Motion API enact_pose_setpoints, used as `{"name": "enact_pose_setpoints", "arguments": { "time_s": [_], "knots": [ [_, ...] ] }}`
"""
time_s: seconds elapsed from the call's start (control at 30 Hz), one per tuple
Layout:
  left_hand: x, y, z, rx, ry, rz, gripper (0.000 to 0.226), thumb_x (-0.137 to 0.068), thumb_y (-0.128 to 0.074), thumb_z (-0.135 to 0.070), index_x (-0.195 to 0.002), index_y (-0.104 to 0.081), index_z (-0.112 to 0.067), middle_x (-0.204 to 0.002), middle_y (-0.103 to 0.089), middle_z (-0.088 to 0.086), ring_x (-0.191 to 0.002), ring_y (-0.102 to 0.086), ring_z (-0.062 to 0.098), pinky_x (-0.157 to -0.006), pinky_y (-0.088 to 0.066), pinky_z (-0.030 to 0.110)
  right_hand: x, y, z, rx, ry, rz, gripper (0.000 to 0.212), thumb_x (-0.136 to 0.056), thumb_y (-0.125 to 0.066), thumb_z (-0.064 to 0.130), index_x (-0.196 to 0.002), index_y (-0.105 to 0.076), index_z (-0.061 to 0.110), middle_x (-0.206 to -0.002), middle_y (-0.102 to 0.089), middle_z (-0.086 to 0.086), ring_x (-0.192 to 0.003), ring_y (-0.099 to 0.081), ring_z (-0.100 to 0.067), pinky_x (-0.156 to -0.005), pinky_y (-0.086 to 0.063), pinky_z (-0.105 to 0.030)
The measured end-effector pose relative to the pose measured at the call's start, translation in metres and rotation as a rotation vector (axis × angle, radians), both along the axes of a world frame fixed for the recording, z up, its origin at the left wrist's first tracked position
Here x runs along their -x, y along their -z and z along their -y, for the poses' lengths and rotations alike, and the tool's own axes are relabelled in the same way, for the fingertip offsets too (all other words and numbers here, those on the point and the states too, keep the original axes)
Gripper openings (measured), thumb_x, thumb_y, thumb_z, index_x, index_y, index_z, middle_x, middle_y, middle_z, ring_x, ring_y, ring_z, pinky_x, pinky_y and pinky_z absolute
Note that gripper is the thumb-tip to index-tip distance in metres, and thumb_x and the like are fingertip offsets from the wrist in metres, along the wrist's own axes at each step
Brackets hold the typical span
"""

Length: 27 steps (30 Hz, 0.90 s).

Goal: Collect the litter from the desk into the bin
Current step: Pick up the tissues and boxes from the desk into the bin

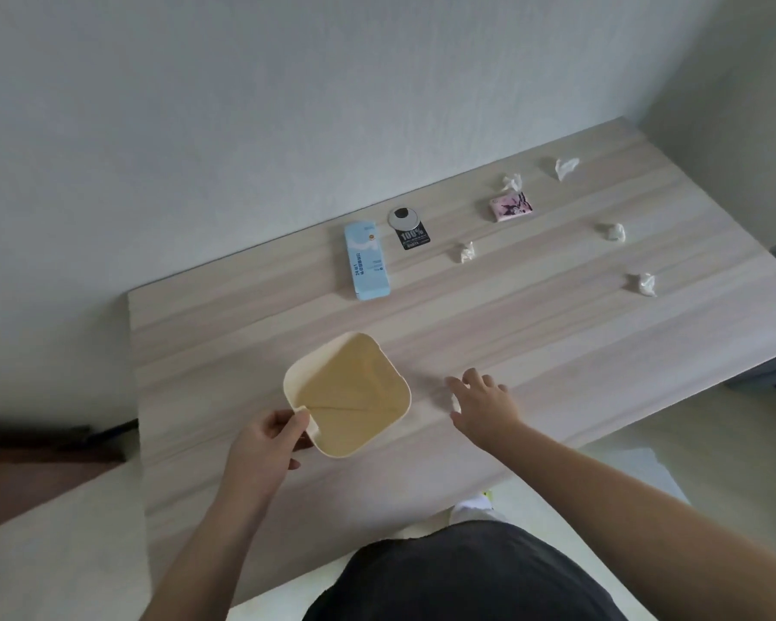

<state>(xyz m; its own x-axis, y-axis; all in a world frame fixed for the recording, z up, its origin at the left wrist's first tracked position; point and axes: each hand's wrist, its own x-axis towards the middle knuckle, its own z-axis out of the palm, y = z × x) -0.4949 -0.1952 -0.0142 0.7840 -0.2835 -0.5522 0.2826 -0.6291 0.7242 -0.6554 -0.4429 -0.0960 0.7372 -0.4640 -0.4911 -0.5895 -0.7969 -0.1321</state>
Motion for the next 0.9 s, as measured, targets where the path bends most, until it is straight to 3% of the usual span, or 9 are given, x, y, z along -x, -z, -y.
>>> {"name": "enact_pose_setpoints", "arguments": {
  "time_s": [0.23, 0.4, 0.5, 0.57, 0.7, 0.77, 0.9],
  "knots": [
    [0.027, -0.001, 0.03, -0.051, -0.108, -0.012, 0.02, -0.096, -0.06, -0.027, -0.105, -0.069, -0.011, -0.093, -0.078, 0.002, -0.082, -0.077, 0.016, -0.062, -0.052, 0.035, 0.002, 0.022, 0.02, -0.025, -0.142, 0.05, 0.042, -0.085, -0.044, -0.004, -0.123, -0.046, 0.012, -0.122, -0.047, -0.011, -0.109, -0.05, -0.031, -0.087, -0.042, -0.039],
    [0.039, -0.006, 0.05, -0.059, -0.143, 0.001, 0.018, -0.095, -0.06, -0.025, -0.104, -0.068, -0.011, -0.093, -0.077, 0.002, -0.078, -0.077, 0.013, -0.06, -0.052, 0.033, 0.002, 0.02, 0.054, -0.207, 0.029, 0.153, 0.032, -0.092, -0.038, 0.005, -0.114, -0.059, 0.016, -0.111, -0.06, -0.012, -0.098, -0.059, -0.034, -0.075, -0.046, -0.035],
    [0.045, -0.008, 0.059, -0.059, -0.142, 0.024, 0.014, -0.095, -0.061, -0.025, -0.099, -0.068, -0.015, -0.092, -0.077, 0.0, -0.079, -0.076, 0.013, -0.06, -0.052, 0.032, -0.003, 0.004, 0.072, -0.254, 0.127, 0.352, 0.026, -0.093, -0.047, 0.009, -0.105, -0.069, 0.018, -0.102, -0.065, -0.007, -0.089, -0.063, -0.03, -0.07, -0.047, -0.03],
    [0.047, -0.011, 0.063, -0.051, -0.143, 0.042, 0.009, -0.095, -0.061, -0.026, -0.093, -0.068, -0.019, -0.09, -0.077, -0.001, -0.08, -0.076, 0.013, -0.06, -0.053, 0.032, -0.01, -0.014, 0.08, -0.322, 0.159, 0.548, 0.024, -0.088, -0.056, 0.001, -0.093, -0.074, 0.015, -0.096, -0.067, -0.005, -0.086, -0.066, -0.024, -0.072, -0.051, -0.03],
    [0.047, -0.008, 0.066, -0.04, -0.153, 0.033, 0.01, -0.094, -0.062, -0.029, -0.094, -0.067, -0.021, -0.089, -0.077, -0.002, -0.08, -0.076, 0.012, -0.06, -0.053, 0.031, -0.029, -0.067, 0.071, -0.305, 0.113, 0.892, 0.022, -0.085, -0.061, -0.003, -0.094, -0.074, 0.013, -0.097, -0.065, -0.002, -0.078, -0.062, -0.012, -0.073, -0.04, -0.004],
    [0.044, -0.007, 0.065, -0.021, -0.159, 0.019, 0.011, -0.094, -0.062, -0.029, -0.093, -0.067, -0.02, -0.089, -0.078, 0.001, -0.08, -0.076, 0.013, -0.06, -0.052, 0.031, -0.037, -0.09, 0.055, -0.315, 0.03, 0.948, 0.022, -0.087, -0.062, 0.005, -0.103, -0.071, 0.015, -0.103, -0.062, 0.0, -0.083, -0.061, -0.008, -0.076, -0.043, -0.009],
    [0.035, -0.01, 0.062, -0.014, -0.126, 0.025, 0.011, -0.095, -0.061, -0.03, -0.093, -0.067, -0.021, -0.088, -0.077, -0.001, -0.081, -0.075, 0.013, -0.059, -0.051, 0.028, -0.049, -0.11, 0.021, -0.353, -0.19, 0.85, 0.022, -0.088, -0.061, 0.018, -0.108, -0.068, 0.022, -0.115, -0.059, -0.001, -0.102, -0.057, -0.015, -0.088, -0.045, -0.025]
  ]
}}
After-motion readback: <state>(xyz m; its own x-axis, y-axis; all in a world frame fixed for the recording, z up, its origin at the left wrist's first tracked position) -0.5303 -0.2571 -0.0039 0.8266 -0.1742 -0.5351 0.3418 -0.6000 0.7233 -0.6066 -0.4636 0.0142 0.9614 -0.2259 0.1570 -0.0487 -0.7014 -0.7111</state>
